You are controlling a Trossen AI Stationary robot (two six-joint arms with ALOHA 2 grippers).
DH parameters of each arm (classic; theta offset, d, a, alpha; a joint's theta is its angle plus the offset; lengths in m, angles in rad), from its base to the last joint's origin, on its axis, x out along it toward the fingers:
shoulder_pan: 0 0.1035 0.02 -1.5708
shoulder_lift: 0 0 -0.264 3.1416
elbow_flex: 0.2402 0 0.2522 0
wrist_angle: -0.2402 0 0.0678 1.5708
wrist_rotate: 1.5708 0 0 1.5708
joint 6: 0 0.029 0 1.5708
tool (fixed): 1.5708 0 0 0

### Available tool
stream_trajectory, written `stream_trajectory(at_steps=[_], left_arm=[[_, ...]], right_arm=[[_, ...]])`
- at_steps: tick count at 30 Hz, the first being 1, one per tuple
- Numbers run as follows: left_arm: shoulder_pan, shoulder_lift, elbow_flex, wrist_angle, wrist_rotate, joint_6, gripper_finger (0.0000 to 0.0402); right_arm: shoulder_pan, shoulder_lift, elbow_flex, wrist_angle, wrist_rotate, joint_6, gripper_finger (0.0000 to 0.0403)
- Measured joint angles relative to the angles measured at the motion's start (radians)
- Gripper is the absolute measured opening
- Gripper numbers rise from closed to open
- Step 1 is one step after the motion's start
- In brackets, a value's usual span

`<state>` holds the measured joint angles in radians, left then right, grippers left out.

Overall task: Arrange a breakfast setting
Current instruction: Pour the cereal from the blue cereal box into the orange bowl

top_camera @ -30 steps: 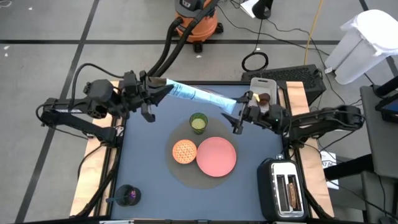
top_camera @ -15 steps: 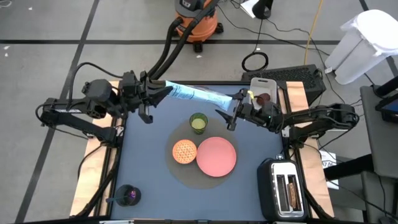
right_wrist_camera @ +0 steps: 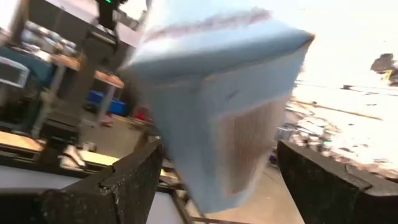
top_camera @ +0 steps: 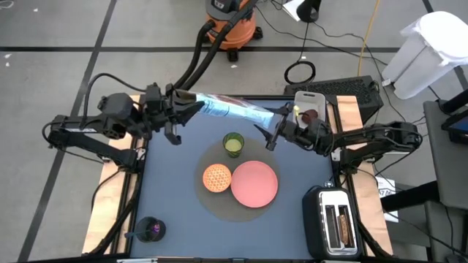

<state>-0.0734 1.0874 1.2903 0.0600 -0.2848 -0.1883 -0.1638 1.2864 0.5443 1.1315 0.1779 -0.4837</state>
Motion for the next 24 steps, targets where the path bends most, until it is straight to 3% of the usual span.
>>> stream_trajectory(at_steps=[9,16,24], left_arm=[[0.0,0.0,0.0,0.0,-0.001,0.0,0.0003],[0.0,0.0,0.0,0.0,0.022,-0.002,0.0003],[0.0,0.0,0.0,0.002,0.037,-0.044,0.0003]], right_arm=[[0.0,0.0,0.0,0.011,-0.011,-0.008,0.0309],[0.0,0.0,0.0,0.01,-0.211,-0.009,0.0309],[0.0,0.0,0.0,0.01,-0.232,0.021,0.0308]])
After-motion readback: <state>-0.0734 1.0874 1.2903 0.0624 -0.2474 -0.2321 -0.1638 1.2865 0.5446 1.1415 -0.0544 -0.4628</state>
